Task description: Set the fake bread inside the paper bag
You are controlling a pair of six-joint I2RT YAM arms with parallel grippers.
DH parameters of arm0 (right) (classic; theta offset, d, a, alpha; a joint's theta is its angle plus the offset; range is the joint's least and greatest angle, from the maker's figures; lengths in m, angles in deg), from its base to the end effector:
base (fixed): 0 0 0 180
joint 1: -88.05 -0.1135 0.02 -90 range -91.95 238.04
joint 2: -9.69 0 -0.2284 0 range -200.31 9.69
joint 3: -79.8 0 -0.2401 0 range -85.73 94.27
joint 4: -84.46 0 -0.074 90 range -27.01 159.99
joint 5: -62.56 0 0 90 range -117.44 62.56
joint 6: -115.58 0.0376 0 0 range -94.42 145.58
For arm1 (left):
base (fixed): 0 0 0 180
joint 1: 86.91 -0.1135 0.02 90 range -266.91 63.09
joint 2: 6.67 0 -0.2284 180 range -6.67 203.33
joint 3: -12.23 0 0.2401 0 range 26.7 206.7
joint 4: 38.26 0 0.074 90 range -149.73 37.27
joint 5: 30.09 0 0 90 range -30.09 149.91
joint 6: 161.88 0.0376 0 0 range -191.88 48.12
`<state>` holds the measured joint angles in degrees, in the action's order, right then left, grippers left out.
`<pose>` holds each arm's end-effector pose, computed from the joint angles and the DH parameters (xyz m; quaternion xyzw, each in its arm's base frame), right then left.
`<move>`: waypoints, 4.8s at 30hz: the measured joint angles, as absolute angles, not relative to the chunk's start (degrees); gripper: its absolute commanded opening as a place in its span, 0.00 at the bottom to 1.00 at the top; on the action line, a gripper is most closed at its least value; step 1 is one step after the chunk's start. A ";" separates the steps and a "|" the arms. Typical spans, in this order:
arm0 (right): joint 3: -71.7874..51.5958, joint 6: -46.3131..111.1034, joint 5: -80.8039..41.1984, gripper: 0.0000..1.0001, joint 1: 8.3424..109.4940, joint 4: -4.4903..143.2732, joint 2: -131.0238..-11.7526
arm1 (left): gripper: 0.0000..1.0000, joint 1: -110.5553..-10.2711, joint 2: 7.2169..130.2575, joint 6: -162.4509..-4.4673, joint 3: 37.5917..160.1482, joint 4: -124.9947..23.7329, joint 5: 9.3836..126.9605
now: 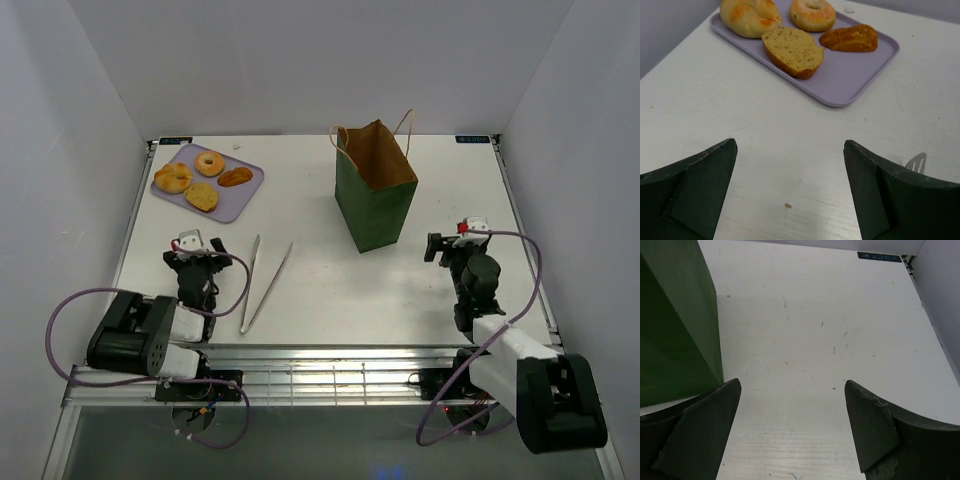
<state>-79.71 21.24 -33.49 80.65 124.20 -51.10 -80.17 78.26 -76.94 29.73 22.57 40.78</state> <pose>0.2019 0.0222 0.1565 -0.0356 0.7096 -0.0187 0.7034 0.2008 -0.0113 0.1067 -0.0997 0.7378 0.0560 0.6653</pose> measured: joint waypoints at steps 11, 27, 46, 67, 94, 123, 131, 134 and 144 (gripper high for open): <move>-64.19 37.00 -33.79 0.90 80.52 78.37 -27.17 | 0.98 -78.18 44.47 -114.25 55.91 -45.97 23.42; -65.06 42.12 -15.61 0.90 80.52 62.41 -19.80 | 0.98 -78.27 29.69 -114.60 55.61 -73.49 53.80; -65.22 41.92 -13.42 0.90 80.52 62.13 -5.05 | 0.98 -77.02 36.31 -119.12 40.33 -62.03 69.12; -66.09 41.92 -13.55 0.90 80.52 62.39 -4.96 | 0.98 -47.52 59.63 -120.52 47.96 -51.61 45.04; -66.05 41.72 -13.55 0.90 80.52 59.79 -4.26 | 0.82 -35.25 81.21 -124.30 53.60 -39.28 11.77; -66.05 41.94 -12.90 0.90 80.52 59.79 -4.24 | 0.86 -27.45 83.48 -129.90 54.91 -48.20 2.96; -66.05 41.96 -12.44 0.90 80.52 59.77 -4.13 | 0.72 -27.47 82.54 -126.88 53.27 -47.04 3.79; -66.05 41.96 -12.35 0.90 80.52 59.73 -3.89 | 0.71 -27.45 83.06 -126.29 53.27 -47.08 3.22; -65.98 41.94 -12.26 0.90 80.52 59.40 -3.30 | 0.58 -27.34 82.96 -125.31 53.31 -47.11 2.57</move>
<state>-65.98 41.94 -12.26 80.52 59.40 -3.30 -27.34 82.96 -125.31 53.31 -47.11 2.57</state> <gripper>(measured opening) 0.901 0.608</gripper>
